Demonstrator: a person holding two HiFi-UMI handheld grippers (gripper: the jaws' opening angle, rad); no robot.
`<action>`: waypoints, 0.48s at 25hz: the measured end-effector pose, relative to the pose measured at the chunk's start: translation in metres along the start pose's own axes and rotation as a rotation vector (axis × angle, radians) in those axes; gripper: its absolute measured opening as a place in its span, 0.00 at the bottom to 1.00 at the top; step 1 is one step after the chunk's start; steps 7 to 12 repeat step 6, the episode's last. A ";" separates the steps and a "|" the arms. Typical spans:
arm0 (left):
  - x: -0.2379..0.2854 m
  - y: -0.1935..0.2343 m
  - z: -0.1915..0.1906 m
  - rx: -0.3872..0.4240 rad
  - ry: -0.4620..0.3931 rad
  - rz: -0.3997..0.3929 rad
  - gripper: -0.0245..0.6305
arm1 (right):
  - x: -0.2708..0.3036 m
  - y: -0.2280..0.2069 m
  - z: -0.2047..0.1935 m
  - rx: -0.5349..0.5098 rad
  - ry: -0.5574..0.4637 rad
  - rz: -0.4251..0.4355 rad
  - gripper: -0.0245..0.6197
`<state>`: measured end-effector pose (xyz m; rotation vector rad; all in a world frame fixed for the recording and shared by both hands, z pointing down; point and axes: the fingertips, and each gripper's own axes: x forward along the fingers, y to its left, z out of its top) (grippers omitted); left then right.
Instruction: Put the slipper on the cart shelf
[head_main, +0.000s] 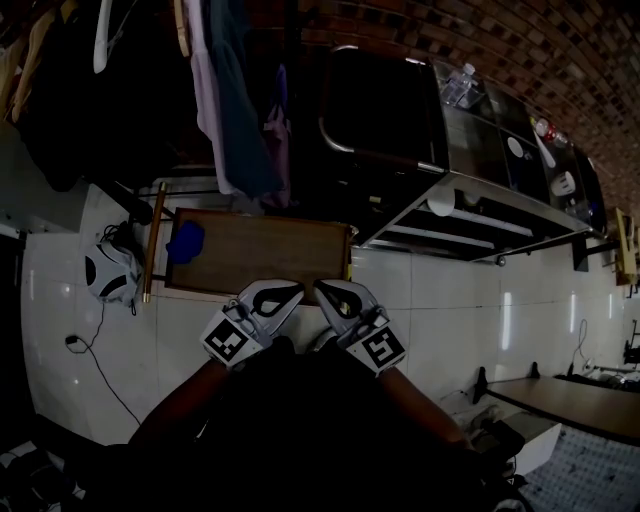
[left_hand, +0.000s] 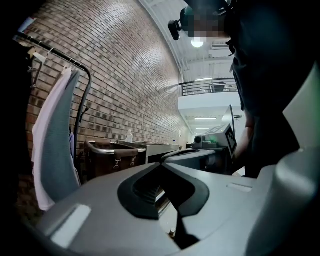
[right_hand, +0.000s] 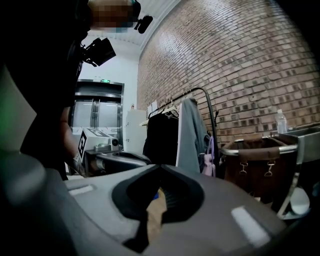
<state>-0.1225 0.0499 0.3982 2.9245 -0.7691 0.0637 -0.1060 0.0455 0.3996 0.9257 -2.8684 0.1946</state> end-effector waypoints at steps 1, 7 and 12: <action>0.000 0.000 0.001 0.000 -0.001 0.002 0.04 | 0.000 0.001 0.000 -0.003 -0.001 0.004 0.04; -0.002 -0.003 -0.001 0.000 0.010 0.005 0.04 | -0.001 0.003 0.000 -0.005 0.001 0.011 0.04; -0.002 -0.003 -0.001 0.000 0.010 0.005 0.04 | -0.001 0.003 0.000 -0.005 0.001 0.011 0.04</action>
